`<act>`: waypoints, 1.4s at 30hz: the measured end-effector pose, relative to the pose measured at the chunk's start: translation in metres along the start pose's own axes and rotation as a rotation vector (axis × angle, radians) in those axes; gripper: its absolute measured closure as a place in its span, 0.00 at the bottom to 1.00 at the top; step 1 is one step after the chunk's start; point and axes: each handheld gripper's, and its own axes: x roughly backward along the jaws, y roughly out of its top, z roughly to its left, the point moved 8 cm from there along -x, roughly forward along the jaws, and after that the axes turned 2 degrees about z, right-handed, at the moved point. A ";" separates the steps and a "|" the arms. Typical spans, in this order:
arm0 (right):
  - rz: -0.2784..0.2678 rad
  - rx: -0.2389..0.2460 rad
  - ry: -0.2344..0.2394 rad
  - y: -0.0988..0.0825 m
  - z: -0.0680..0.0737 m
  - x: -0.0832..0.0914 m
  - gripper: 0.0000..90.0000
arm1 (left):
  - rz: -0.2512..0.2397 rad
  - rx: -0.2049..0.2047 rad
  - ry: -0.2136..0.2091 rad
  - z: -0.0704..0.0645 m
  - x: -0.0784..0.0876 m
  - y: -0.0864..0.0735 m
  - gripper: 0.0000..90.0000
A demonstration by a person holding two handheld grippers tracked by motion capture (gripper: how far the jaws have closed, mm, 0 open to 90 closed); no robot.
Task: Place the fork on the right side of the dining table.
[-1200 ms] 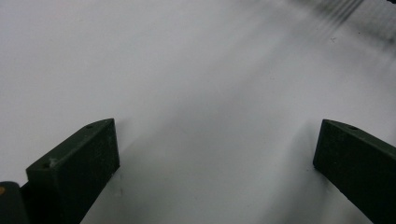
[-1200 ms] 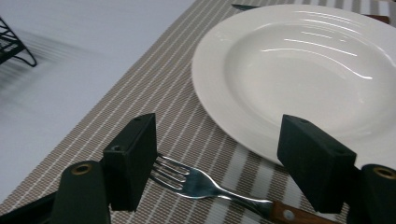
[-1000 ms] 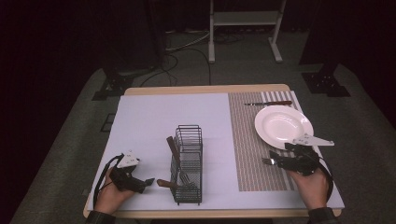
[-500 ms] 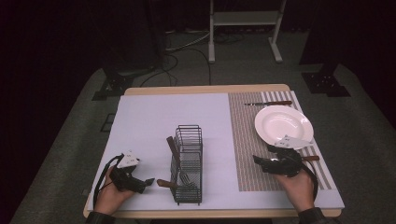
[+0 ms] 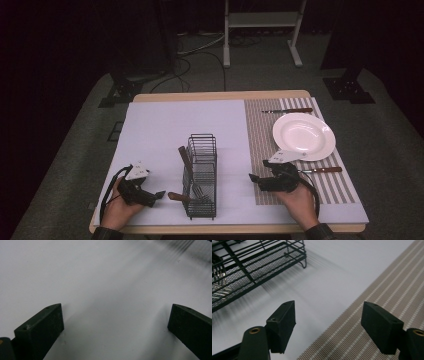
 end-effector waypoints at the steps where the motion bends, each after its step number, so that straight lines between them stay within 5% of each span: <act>1: 0.003 0.008 0.006 0.001 0.003 -0.002 0.29 | 0.000 0.000 0.000 0.000 0.000 0.000 0.00; 11: 0.052 0.074 0.049 0.001 0.030 -0.028 0.29 | 0.000 0.000 0.000 0.000 0.000 0.000 0.00; 30: 0.128 0.147 0.118 -0.006 0.059 -0.067 0.26 | -0.001 0.001 0.000 0.000 0.000 0.000 0.00; 42: 0.093 0.192 0.113 -0.008 0.062 -0.071 0.22 | -0.001 0.000 0.001 0.000 0.000 0.000 0.00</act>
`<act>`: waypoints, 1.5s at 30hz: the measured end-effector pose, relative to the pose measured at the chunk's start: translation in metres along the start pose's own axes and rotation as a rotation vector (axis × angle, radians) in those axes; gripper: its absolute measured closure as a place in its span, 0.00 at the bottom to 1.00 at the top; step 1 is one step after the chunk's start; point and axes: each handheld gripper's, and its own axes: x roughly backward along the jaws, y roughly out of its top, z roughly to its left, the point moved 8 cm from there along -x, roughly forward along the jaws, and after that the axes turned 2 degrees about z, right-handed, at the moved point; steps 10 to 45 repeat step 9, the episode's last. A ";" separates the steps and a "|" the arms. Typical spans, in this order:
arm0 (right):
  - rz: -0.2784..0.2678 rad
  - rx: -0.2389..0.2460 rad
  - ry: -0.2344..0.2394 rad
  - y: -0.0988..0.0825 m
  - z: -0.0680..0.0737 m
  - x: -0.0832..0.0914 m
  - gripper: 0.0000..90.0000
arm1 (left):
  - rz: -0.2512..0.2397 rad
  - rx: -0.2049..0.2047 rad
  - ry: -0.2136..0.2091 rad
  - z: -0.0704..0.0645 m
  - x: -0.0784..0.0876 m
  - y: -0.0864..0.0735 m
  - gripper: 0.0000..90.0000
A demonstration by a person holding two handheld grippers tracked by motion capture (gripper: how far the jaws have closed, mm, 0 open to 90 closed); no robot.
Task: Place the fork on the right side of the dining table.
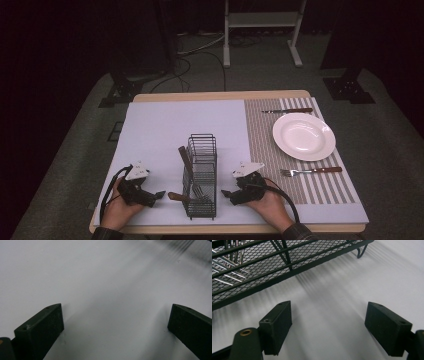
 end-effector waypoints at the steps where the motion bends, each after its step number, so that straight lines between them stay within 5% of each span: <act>1: 0.000 0.000 0.000 0.000 0.000 0.000 0.22 | 0.001 0.000 0.000 0.000 0.000 0.000 0.00; 7: 0.007 -0.015 -0.022 0.000 -0.002 -0.001 0.16 | -0.001 0.001 0.001 0.000 0.000 0.000 0.00; 45: 0.007 -0.016 -0.023 0.000 -0.002 -0.001 0.16 | 0.001 0.000 -0.001 0.000 0.000 0.000 0.00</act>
